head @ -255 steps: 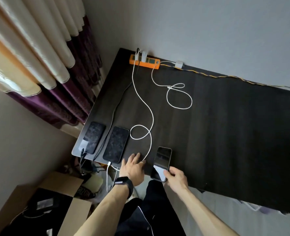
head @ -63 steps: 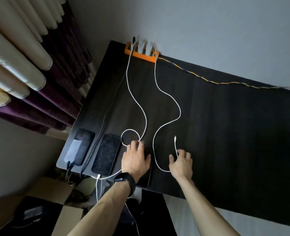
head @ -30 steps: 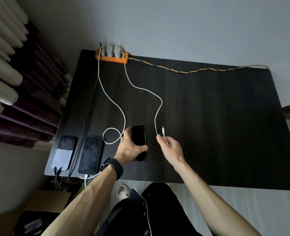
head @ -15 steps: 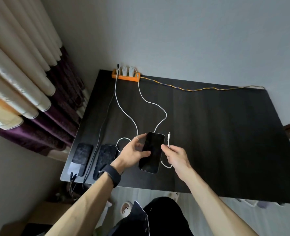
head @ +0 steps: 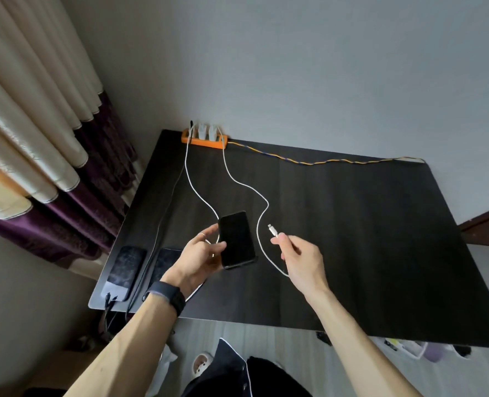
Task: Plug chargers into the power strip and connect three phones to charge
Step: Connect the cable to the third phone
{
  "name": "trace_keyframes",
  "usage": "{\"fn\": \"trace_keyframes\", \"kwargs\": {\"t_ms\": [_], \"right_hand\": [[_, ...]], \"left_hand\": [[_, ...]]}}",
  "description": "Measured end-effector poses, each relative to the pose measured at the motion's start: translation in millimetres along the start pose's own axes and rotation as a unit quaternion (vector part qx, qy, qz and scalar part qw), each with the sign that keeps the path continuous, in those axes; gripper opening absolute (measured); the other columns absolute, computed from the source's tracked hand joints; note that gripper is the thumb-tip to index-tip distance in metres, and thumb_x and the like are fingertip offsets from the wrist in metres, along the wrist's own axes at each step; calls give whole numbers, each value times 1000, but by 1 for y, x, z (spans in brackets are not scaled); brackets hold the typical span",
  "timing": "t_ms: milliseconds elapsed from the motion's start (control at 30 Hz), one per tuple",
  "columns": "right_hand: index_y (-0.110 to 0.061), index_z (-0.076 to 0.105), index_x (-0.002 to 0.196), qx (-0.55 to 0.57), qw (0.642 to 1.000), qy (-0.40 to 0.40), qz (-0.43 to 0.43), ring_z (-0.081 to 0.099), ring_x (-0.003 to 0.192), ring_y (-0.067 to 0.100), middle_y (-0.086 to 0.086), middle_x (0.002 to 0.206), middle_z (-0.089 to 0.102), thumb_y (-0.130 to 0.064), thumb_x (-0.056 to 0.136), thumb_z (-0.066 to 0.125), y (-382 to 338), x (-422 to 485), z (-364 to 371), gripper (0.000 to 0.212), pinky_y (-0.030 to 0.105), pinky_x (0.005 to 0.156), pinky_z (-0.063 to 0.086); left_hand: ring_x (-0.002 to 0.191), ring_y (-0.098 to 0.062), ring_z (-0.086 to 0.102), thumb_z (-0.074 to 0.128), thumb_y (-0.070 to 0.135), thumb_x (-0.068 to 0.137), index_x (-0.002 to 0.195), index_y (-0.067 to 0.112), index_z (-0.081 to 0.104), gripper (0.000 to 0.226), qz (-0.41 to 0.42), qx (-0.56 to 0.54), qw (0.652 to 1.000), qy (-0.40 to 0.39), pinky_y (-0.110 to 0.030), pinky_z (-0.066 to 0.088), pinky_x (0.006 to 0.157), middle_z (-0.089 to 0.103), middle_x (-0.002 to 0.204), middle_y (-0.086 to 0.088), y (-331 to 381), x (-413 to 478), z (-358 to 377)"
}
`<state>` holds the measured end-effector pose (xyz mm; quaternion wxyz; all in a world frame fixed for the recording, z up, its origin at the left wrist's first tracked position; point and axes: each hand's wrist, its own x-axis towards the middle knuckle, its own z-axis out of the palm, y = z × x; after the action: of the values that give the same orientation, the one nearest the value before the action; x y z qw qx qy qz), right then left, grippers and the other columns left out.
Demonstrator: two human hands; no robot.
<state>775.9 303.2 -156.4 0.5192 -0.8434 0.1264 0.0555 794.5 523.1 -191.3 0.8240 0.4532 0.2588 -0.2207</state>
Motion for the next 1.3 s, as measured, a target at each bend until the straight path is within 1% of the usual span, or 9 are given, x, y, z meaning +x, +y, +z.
{"fn": "trace_keyframes", "kwargs": {"t_ms": [33,133,300,533,733,933,1067,1200,1300], "right_hand": [[-33,75,78,7,1000,16,-23,47,50,4,-12,56,58,-45,95,53,-3,-2,-7,30,18,47,36],[-29,73,77,26,995,53,-81,50,52,11,-8,59,62,-47,90,57,-10,-11,-19,27,17,47,37],[-29,75,78,55,991,56,-107,54,54,6,-7,62,65,-39,91,62,-13,-23,-31,21,17,50,40],[-25,74,75,75,990,53,-106,50,52,11,-9,63,67,-31,95,63,-7,-26,-42,23,20,48,38],[-11,68,69,84,989,63,-108,41,46,4,-13,51,55,-25,95,64,0,-27,-50,30,10,46,30],[-15,67,72,81,988,53,-122,45,46,4,-16,55,58,-24,99,58,2,-25,-50,29,9,46,31],[-25,67,100,65,989,60,-114,63,75,1,-14,79,68,-25,97,62,6,-23,-51,6,7,63,43],[-15,69,98,-3,976,104,-192,66,84,7,-8,90,70,-16,97,63,14,-22,-53,7,11,68,49],[-16,67,91,-51,978,103,-173,63,76,9,-9,84,70,-26,100,56,19,-21,-51,18,14,61,45]], "left_hand": [[98,-31,70,47,-12,93,134,18,56,52,10,-34,999,-3,-42,61,74,69,113,-18,4,0,7],[72,-16,73,44,-6,96,132,17,59,46,30,-95,995,-27,-26,57,54,75,99,-6,17,-5,28],[83,-12,60,48,-2,95,122,14,61,34,34,-171,985,-12,-25,59,59,64,94,-2,22,-9,55],[108,-20,59,51,-4,96,141,3,45,46,15,-202,977,65,-28,61,57,59,117,-13,10,-12,80],[74,-22,75,51,-3,95,144,0,43,50,-14,-206,976,65,-26,59,53,67,108,-19,-2,-17,89],[76,-25,76,54,-6,93,139,0,44,47,-2,-202,977,62,-28,61,59,75,85,-18,-9,-17,101],[74,-27,76,53,-8,92,134,0,44,44,8,-199,977,70,-29,60,58,75,83,-20,-11,-18,106],[71,-26,76,52,-9,92,124,1,48,33,14,-193,978,76,-29,60,56,75,78,-18,-10,-18,107],[69,-25,76,51,-10,93,111,2,52,22,15,-186,980,74,-30,61,57,75,76,-16,-10,-16,107]]}}
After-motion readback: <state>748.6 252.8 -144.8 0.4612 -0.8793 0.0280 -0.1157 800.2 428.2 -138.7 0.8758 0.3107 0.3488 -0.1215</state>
